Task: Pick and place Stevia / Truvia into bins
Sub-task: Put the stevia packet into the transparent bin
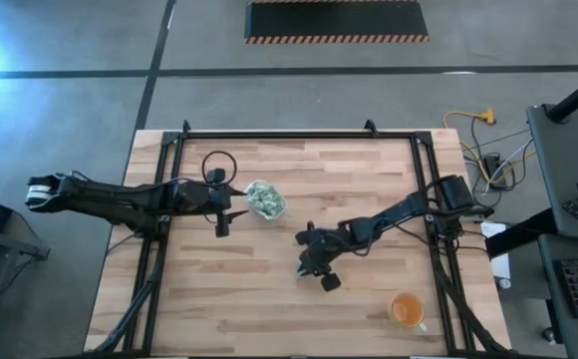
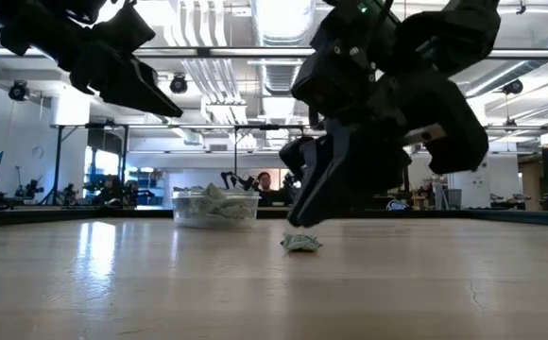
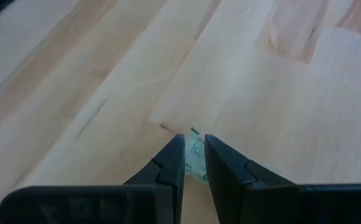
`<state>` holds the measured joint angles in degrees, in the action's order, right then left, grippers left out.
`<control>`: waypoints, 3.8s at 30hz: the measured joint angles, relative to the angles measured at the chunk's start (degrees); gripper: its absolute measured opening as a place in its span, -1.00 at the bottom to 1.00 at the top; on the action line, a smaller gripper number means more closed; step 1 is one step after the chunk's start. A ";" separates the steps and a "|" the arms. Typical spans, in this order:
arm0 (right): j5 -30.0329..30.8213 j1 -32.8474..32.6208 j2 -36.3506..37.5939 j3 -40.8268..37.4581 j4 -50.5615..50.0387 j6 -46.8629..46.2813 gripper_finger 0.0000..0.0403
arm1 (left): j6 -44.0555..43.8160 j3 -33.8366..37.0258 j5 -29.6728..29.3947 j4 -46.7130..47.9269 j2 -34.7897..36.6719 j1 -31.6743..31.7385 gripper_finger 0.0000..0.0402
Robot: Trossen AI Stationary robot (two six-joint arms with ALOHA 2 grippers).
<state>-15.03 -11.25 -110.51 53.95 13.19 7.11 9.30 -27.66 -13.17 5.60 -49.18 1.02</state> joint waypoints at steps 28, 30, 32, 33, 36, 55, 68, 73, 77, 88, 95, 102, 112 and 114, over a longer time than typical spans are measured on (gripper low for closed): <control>5.02 0.28 -0.45 -0.20 0.30 -3.19 -0.09 | 0.00 0.01 0.09 -0.10 -0.42 0.00 0.06; 5.24 0.42 -0.45 -0.20 0.30 -3.98 -0.08 | 0.00 0.02 0.09 -0.10 -0.42 0.00 0.06; 6.53 0.51 -0.45 -0.22 0.25 -4.62 -0.09 | 0.00 0.02 0.07 -0.10 -0.42 0.00 0.06; 7.29 0.59 -0.45 -0.22 0.08 -5.18 -0.09 | 0.00 0.01 0.07 -0.10 -0.42 0.00 0.06; 9.25 0.77 -0.40 -0.24 -1.40 -6.42 -0.12 | 0.00 0.00 0.07 -0.10 -0.42 0.00 0.06; 9.20 1.18 -0.36 -0.26 -2.49 -6.85 -0.31 | 0.00 0.00 -0.02 -0.08 -0.49 0.00 0.06; 9.16 1.18 -0.36 -0.26 -2.47 -5.46 -0.78 | 0.00 0.00 -0.20 0.05 -0.66 0.00 0.06; 9.14 1.18 -0.36 -0.15 -2.05 -5.58 -0.78 | 0.00 0.00 -0.17 0.07 -0.66 0.00 0.06; 9.16 1.18 -0.36 -0.07 -2.00 -5.64 -0.68 | 0.00 0.00 -0.15 0.07 -0.66 0.00 0.06; 9.18 1.18 -0.36 -0.09 -2.78 -7.94 -0.32 | 0.00 0.00 0.15 0.12 -0.66 0.02 0.06; 9.18 1.18 -0.36 -0.11 -3.84 -8.27 -0.35 | 0.00 0.00 0.09 0.12 -0.66 0.02 0.06; 9.16 1.17 -0.36 -0.13 -3.95 -7.95 -0.67 | 0.00 0.00 0.04 0.12 -0.66 0.02 0.06; 9.06 1.51 -0.34 0.30 -4.05 -3.29 -0.95 | 0.00 0.00 -0.19 0.30 -0.66 0.02 0.06; 9.13 1.51 -0.34 0.89 -4.17 -1.92 -0.95 | 0.02 0.00 -0.26 0.60 -0.66 0.02 0.06</control>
<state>-5.90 -9.74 -110.85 54.84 9.02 5.20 9.32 -27.66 -13.43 6.20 -49.84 1.04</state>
